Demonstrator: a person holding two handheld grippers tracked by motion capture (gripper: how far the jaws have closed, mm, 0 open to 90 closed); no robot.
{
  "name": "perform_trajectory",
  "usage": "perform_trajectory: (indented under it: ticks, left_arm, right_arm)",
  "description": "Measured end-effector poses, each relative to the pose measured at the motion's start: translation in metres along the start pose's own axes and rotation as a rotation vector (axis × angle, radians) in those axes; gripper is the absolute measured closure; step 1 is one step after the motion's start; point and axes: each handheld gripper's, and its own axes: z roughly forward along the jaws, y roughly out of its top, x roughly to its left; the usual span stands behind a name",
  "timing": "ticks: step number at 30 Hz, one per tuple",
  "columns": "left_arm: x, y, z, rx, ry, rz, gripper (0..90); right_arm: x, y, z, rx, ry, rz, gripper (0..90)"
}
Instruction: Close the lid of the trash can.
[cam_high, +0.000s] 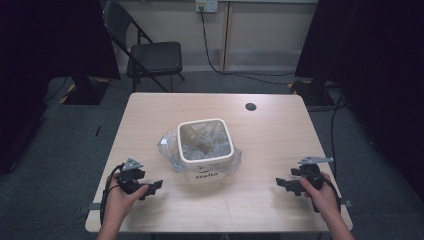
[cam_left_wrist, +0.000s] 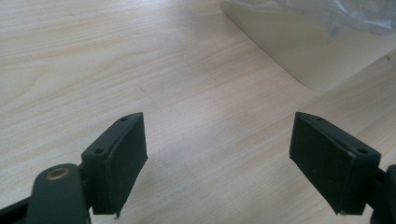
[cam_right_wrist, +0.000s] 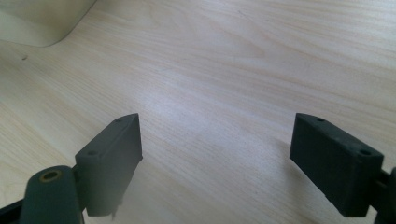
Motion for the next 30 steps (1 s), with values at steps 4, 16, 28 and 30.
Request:
perform_trajectory:
  ticks: [4, 16, 28, 30]
  left_arm:
    - [0.001, -0.001, 0.0, 0.002, 0.002, 0.005, 18.7]
    - [0.001, -0.007, 0.004, 0.011, 0.0, 0.002, 18.7]
    - [-0.001, -0.009, 0.008, 0.02, 0.013, 0.023, 18.7]
    - [0.0, -0.01, 0.009, 0.025, 0.011, 0.026, 18.7]
  right_arm:
    - [-0.003, -0.002, 0.0, 0.006, -0.009, 0.0, 16.0]
    - [-0.007, -0.007, 0.003, 0.022, -0.027, -0.001, 16.0]
    - [-0.008, -0.009, 0.004, 0.007, -0.042, -0.012, 15.9]
    - [-0.008, -0.01, 0.004, 0.003, -0.042, -0.02, 15.9]
